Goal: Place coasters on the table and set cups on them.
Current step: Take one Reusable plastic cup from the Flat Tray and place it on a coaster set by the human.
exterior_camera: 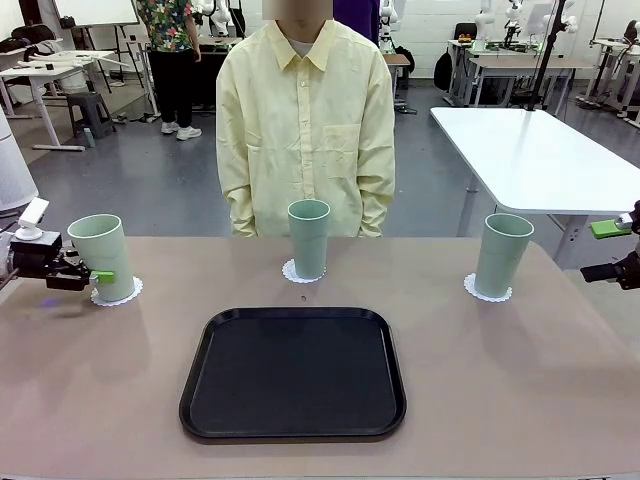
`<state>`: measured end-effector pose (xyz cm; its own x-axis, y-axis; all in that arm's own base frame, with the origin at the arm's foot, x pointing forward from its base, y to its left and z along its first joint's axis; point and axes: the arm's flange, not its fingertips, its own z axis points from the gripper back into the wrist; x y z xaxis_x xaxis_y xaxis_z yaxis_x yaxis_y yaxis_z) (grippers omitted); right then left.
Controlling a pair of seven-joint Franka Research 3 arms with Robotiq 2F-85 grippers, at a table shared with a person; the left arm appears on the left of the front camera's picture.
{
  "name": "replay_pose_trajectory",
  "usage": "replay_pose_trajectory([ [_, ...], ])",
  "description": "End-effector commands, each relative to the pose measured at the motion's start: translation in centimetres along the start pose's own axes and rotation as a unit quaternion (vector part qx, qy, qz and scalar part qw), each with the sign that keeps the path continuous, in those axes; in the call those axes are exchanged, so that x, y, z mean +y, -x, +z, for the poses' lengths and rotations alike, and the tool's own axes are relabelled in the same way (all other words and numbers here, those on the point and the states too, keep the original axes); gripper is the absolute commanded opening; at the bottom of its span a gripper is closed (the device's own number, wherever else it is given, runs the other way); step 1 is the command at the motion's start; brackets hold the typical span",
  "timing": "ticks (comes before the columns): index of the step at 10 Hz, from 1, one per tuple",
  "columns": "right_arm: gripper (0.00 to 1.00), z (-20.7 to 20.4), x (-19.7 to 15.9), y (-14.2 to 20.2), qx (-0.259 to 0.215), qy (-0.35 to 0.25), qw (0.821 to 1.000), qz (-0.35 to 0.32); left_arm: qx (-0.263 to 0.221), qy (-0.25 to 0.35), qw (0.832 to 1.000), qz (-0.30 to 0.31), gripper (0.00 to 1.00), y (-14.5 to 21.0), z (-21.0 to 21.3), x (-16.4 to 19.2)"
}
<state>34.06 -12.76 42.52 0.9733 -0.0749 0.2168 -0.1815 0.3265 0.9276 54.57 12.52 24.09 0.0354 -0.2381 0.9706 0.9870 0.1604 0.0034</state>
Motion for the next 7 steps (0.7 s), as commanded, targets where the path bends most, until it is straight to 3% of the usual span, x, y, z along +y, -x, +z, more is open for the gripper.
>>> replay_pose_trajectory([
  [1, 1.0, -0.03, 0.18, 0.15, -0.002, -0.006, 1.0, 0.004, 0.006, 0.008, 1.0, -0.003, 1.0, 0.21, -0.21, 0.58],
  [7, 1.0, -0.03, 0.18, 0.15, -0.002, -0.006, 1.0, 0.004, 0.012, 0.0, 1.0, 0.011, 1.0, 0.35, -0.18, 0.61],
])
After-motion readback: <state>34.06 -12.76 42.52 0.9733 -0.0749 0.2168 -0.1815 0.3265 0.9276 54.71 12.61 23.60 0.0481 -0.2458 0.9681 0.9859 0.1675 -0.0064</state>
